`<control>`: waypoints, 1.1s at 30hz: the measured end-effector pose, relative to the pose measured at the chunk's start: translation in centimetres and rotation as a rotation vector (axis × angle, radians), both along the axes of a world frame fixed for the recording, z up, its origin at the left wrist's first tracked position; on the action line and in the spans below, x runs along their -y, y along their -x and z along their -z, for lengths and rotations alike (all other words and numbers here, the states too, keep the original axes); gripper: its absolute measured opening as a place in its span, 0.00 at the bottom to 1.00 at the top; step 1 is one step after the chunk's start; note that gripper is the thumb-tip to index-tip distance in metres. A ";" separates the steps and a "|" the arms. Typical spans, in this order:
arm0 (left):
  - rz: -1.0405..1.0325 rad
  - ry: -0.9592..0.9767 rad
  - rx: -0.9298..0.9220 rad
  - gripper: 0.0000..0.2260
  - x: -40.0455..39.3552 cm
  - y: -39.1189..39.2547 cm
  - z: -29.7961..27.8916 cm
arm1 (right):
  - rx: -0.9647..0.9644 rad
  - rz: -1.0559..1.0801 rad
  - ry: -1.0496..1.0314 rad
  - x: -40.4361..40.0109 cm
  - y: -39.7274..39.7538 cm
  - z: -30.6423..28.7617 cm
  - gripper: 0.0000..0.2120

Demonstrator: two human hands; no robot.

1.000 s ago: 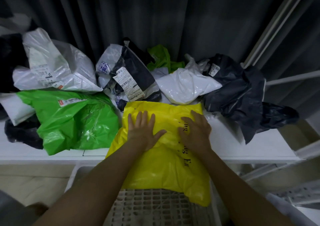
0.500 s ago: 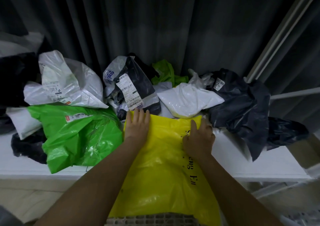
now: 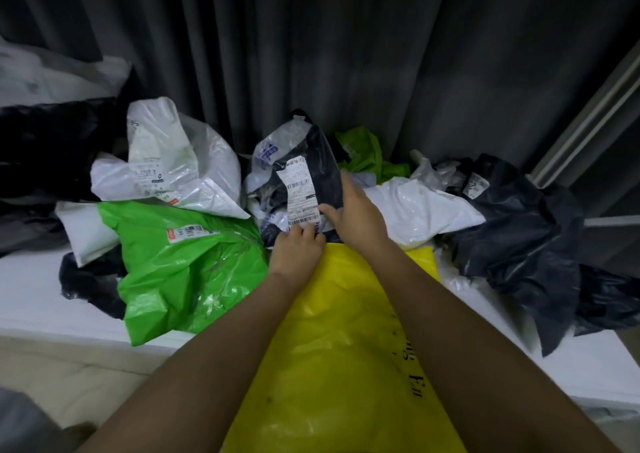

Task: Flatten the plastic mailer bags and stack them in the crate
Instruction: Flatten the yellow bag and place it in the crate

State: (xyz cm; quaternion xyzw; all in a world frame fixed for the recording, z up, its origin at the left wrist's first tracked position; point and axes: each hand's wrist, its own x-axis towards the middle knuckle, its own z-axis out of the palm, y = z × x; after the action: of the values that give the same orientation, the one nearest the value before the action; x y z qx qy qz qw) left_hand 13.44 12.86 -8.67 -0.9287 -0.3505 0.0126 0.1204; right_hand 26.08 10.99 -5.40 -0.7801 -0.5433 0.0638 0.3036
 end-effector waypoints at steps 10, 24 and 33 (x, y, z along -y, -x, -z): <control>0.091 -0.053 0.181 0.16 -2.3 0.7 -0.8 | 0.159 0.046 -0.354 -3.9 1.5 -6.8 0.10; -0.158 0.202 0.271 0.18 -4.3 0.5 -1.1 | -0.195 0.196 -0.507 -6.5 2.8 -9.4 0.05; -0.074 0.009 0.601 0.14 -4.0 3.7 -4.7 | -0.374 0.311 -0.562 -4.1 2.9 -10.4 0.08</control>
State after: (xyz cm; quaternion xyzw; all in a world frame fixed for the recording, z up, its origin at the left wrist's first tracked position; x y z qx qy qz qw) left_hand 9.79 16.90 -3.94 -0.8779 -0.4042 -0.2566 0.0065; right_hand 23.20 15.04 5.04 -0.7143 -0.3496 0.0066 0.6062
